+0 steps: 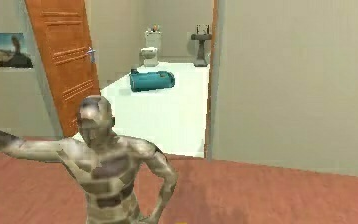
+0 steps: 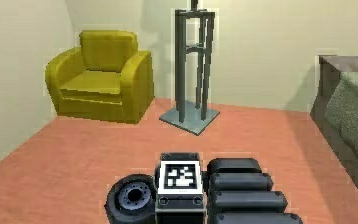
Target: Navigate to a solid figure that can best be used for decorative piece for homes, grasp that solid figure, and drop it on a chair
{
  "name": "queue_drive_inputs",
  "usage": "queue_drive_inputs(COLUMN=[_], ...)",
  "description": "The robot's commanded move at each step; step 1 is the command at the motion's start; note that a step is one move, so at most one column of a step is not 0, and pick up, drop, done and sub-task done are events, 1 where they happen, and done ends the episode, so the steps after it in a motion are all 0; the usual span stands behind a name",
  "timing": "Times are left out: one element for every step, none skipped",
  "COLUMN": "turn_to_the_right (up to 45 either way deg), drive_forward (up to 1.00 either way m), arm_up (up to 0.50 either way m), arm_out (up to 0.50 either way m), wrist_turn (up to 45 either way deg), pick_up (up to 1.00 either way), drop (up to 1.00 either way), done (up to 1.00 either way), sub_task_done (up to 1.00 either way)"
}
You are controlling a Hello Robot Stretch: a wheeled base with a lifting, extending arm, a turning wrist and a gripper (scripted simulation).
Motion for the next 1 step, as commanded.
queue_drive_inputs(turn_to_the_right=[-12.0], drive_forward=[0.0], arm_up=[0.0], arm_out=[0.0], wrist_turn=[0.0], pick_up=[0.0], drop=[0.0], done=[0.0], sub_task_done=[0.0])
